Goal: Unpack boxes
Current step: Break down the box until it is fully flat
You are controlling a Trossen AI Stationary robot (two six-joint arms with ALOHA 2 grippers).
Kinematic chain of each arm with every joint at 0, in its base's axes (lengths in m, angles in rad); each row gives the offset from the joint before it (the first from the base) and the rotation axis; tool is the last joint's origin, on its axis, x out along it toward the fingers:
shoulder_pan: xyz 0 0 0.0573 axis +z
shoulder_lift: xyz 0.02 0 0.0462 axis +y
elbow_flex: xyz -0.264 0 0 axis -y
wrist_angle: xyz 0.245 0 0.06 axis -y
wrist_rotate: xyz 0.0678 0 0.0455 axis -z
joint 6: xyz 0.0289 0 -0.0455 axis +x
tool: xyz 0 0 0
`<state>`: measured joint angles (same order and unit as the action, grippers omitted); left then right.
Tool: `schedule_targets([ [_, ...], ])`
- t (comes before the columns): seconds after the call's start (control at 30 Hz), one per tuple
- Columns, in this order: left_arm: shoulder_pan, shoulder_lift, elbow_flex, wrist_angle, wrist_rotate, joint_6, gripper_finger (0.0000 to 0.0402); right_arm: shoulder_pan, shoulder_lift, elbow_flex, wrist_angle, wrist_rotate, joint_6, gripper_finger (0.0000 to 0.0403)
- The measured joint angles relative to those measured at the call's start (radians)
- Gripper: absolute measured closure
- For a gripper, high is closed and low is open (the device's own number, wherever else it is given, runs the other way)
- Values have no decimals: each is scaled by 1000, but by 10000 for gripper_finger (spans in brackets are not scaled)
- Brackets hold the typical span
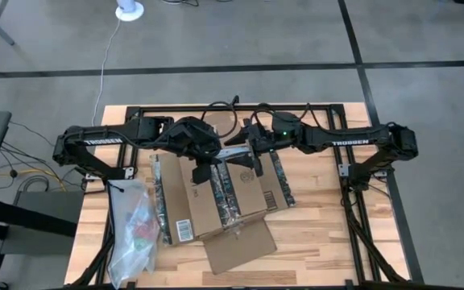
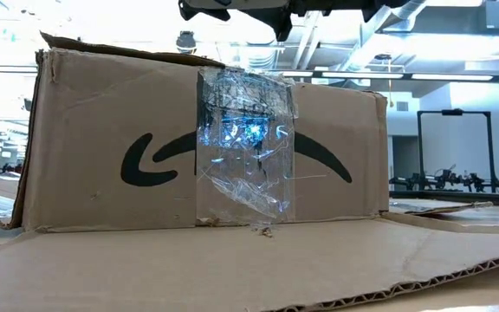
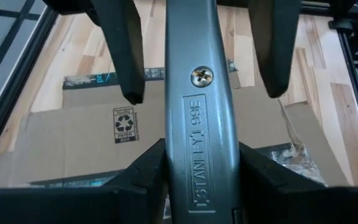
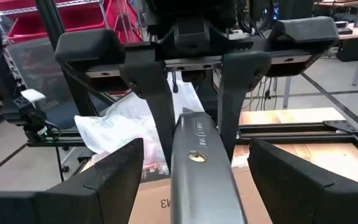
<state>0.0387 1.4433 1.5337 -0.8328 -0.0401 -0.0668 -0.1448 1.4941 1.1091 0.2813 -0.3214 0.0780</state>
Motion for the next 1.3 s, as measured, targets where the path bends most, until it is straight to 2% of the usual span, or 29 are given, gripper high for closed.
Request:
schedule_targets([
  [0.67,-5,-49,0,17,-59,37,284,7,0,-1,-32,-16,3,133],
  [0.9,-5,-63,0,-71,-73,20,284,6,1,-1,-33,-16,11,133],
  [1.07,-5,-70,0,27,-96,48,284,6,0,-1,-2,-17,10,133],
  [1.3,-5,-72,0,49,-114,64,292,-2,-1,-1,1,-21,10,133],
])
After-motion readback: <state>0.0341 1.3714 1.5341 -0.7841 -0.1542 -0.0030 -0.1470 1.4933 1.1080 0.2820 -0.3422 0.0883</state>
